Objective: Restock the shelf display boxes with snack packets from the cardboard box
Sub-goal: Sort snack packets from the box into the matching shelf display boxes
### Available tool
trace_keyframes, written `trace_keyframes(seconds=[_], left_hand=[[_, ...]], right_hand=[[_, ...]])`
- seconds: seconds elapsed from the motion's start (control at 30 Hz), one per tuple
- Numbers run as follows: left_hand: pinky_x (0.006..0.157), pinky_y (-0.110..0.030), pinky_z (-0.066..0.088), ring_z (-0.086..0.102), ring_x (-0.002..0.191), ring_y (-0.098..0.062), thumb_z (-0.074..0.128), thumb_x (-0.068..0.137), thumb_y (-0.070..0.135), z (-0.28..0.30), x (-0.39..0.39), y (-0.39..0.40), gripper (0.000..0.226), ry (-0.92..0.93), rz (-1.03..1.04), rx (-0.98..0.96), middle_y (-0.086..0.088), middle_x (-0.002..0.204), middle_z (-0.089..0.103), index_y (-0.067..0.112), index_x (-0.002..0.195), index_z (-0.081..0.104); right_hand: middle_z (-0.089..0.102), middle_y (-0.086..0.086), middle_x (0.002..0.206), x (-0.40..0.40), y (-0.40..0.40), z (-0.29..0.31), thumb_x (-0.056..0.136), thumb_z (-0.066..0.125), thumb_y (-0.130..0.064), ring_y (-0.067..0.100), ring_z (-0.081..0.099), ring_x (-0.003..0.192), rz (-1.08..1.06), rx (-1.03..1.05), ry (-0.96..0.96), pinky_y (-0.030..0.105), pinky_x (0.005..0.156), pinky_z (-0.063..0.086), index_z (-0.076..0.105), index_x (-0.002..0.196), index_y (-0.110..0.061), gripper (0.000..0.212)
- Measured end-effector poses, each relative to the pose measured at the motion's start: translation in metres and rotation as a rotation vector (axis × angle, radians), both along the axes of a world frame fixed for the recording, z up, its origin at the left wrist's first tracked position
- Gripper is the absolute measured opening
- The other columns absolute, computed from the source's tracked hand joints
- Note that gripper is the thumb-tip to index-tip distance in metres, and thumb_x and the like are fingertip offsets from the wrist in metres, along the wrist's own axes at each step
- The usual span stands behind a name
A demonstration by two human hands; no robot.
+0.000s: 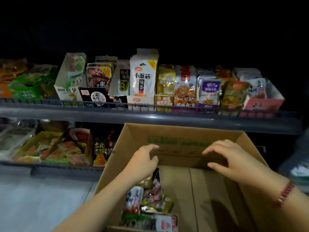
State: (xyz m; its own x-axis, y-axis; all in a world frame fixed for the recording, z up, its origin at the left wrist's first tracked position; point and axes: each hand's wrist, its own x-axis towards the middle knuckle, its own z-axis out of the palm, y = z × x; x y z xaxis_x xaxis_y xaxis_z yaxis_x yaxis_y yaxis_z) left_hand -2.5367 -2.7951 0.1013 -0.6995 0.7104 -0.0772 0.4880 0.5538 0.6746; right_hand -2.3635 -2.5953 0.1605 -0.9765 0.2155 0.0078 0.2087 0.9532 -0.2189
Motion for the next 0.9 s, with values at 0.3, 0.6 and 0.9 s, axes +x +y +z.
trace_keyframes(seconds=[0.3, 0.6, 0.9], left_hand=[[0.055, -0.015, 0.027, 0.032, 0.059, 0.001, 0.046, 0.101, 0.027, -0.060, 0.006, 0.024, 0.051, -0.217, 0.074, -0.309, 0.015, 0.077, 0.042, 0.016, 0.149, 0.032], [0.117, -0.040, 0.018, 0.003, 0.149, -0.032, 0.044, 0.099, 0.049, -0.126, -0.016, 0.047, 0.079, -0.169, 0.040, -0.616, -0.013, 0.162, -0.005, 0.012, 0.155, 0.003], [0.112, -0.048, 0.027, 0.025, 0.140, -0.041, 0.052, 0.082, 0.072, -0.164, -0.035, 0.047, 0.097, -0.112, 0.266, -0.639, -0.021, 0.154, 0.020, 0.015, 0.150, 0.013]], right_hand=[[0.046, -0.016, 0.134, 0.060, 0.037, -0.031, 0.090, 0.055, -0.045, 0.009, 0.031, 0.132, -0.195, 0.121, -0.019, 0.033, 0.109, 0.017, 0.053, 0.124, -0.040, 0.034], [-0.009, 0.003, 0.159, 0.059, 0.037, -0.050, 0.091, 0.053, -0.047, 0.023, -0.003, 0.146, -0.412, -0.116, -0.073, 0.040, 0.117, 0.009, 0.014, 0.149, -0.036, 0.071], [0.002, 0.001, 0.159, 0.054, 0.043, -0.053, 0.093, 0.049, -0.044, 0.018, -0.002, 0.144, -0.418, -0.020, 0.000, 0.036, 0.116, 0.002, 0.024, 0.147, -0.033, 0.061]])
